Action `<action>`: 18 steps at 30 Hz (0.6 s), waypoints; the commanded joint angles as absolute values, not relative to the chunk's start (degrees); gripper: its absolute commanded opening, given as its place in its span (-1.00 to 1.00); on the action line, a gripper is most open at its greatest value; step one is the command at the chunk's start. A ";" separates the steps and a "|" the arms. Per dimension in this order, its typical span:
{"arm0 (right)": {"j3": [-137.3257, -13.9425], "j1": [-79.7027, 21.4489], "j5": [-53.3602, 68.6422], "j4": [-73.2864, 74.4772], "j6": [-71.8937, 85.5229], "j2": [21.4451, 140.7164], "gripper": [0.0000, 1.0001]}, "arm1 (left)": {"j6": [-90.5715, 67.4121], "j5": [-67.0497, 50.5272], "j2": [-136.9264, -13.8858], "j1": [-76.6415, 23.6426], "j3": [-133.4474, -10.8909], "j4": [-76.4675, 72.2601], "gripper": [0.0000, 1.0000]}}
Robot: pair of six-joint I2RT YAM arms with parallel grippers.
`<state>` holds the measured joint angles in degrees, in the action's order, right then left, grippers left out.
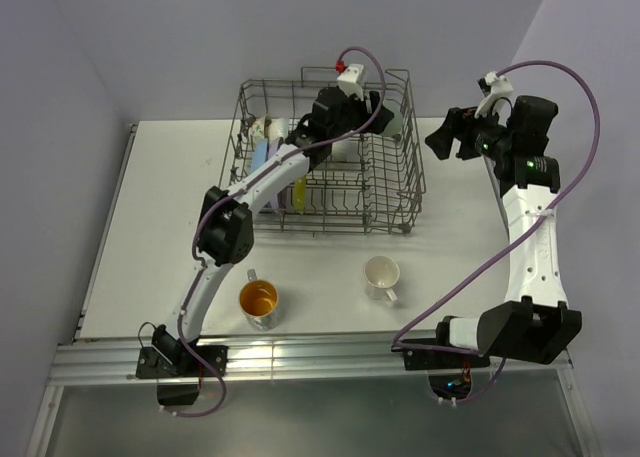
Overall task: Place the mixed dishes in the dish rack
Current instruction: Place the cup upside down on the dish rack
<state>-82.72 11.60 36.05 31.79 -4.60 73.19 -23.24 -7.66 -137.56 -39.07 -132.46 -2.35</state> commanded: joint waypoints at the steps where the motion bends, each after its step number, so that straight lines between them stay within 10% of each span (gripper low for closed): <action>1: -81.74 12.30 36.12 31.99 -4.57 73.91 0.71 | -18.82 -3.17 -139.56 -40.43 -136.05 -10.98 -1.00; 18: -79.81 13.27 38.50 29.62 -0.88 75.67 0.71 | -10.82 2.29 -149.50 -42.27 -140.37 -14.59 -1.00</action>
<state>-80.38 12.75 37.26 31.94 -2.11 75.92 -13.93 1.61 -149.82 -41.98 -138.63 -10.59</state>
